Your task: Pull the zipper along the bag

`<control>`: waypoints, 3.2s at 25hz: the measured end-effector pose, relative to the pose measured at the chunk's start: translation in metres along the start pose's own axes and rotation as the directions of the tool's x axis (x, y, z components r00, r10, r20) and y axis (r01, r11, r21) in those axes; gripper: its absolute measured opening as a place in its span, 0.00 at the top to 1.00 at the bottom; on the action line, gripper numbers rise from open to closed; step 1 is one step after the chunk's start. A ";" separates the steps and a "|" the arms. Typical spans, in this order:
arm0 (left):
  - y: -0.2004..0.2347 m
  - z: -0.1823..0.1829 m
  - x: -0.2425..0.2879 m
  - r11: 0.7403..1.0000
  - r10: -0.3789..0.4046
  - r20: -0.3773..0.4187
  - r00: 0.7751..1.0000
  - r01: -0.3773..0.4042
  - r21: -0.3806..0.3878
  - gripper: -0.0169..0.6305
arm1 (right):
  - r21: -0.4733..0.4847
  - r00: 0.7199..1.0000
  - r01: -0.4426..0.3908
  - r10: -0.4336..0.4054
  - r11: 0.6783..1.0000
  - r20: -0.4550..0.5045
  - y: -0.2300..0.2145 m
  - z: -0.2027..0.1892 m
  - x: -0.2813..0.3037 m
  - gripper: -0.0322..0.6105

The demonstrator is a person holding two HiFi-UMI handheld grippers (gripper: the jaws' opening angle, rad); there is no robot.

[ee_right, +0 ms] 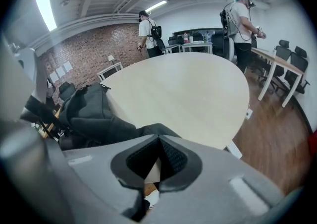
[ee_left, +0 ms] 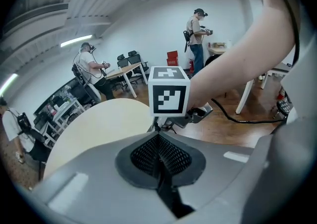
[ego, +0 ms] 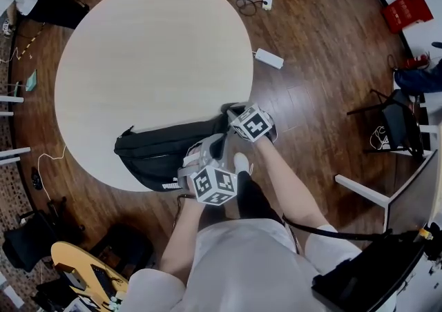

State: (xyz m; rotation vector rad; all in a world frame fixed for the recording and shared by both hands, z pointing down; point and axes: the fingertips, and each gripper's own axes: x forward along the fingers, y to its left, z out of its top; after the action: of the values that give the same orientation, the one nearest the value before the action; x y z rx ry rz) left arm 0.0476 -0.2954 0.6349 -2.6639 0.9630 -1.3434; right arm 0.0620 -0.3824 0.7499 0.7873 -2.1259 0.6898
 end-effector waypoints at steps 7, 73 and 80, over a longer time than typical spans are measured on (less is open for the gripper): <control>0.015 -0.023 -0.041 0.964 0.036 0.055 0.998 -0.021 -0.265 0.95 | 0.000 1.000 0.021 -0.021 1.000 0.009 -0.005 0.000 -0.001 0.96; -0.021 -0.024 0.034 0.972 -0.039 -0.070 0.997 0.054 0.228 0.56 | 0.056 1.000 0.012 -0.012 0.998 0.000 -0.005 -0.001 0.004 0.96; -0.004 -0.026 0.051 0.935 0.080 -0.108 0.991 -0.037 0.353 0.93 | 0.054 1.000 -0.005 0.004 0.999 0.020 -0.004 0.002 0.002 0.96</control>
State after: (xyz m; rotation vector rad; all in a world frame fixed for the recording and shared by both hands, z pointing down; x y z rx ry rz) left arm 0.0538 -0.3120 0.6892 -2.2956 0.7215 -1.5142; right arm 0.0628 -0.3870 0.7514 0.8214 -2.1352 0.7481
